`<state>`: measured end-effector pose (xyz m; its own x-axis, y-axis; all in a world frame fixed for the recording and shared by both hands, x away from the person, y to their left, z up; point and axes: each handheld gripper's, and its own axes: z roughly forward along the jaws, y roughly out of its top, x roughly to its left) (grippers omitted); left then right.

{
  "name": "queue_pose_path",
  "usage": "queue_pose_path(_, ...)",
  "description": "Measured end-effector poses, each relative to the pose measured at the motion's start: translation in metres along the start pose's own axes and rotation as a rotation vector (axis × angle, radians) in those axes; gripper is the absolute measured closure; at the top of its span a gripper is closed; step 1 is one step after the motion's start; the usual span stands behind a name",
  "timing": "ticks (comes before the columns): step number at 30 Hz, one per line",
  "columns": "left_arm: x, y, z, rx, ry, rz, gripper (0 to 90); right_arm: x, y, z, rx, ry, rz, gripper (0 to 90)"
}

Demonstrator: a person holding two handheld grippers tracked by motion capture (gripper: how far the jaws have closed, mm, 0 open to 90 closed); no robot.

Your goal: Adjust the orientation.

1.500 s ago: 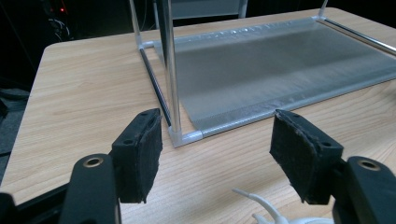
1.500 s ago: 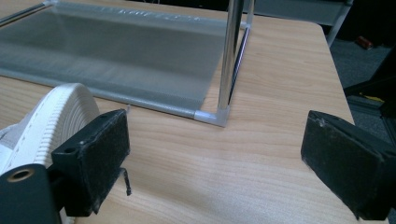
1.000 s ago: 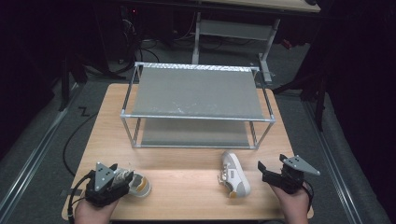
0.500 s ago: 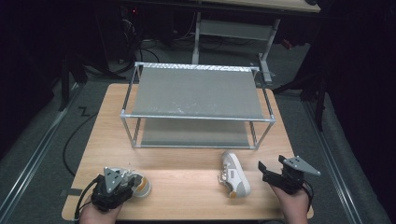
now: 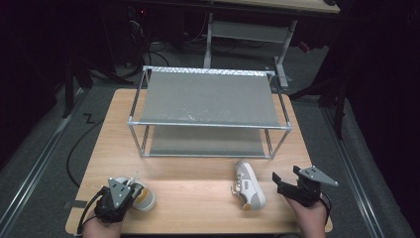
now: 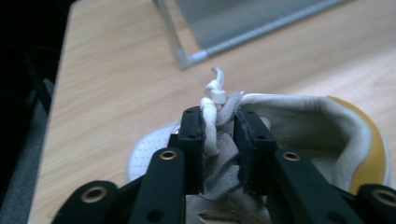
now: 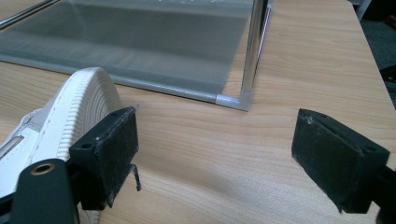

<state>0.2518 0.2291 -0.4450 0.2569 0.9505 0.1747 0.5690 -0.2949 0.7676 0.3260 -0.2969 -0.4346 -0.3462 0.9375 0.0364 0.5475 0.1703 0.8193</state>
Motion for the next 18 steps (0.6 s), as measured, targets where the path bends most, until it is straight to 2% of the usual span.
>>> queue_pose_path(7, 0.015, 0.002, -0.007, -0.047, 0.021, -0.04, 82.6, -0.001, 0.0, 0.001, 0.001, 0.002, 0.006, 15.3)
queue_pose_path(12, 0.02, 0.008, -0.011, -0.096, -0.053, -0.079, 83.1, -0.001, -0.001, 0.001, 0.002, 0.002, 0.012, 16.0)
queue_pose_path(14, 0.017, 0.012, -0.012, -0.109, -0.064, -0.064, 83.1, -0.001, -0.002, 0.001, 0.004, 0.001, 0.019, 16.1)
queue_pose_path(18, 0.004, 0.03, -0.005, -0.134, -0.116, -0.024, 83.0, -0.001, -0.002, 0.002, 0.006, 0.003, 0.024, 16.1)
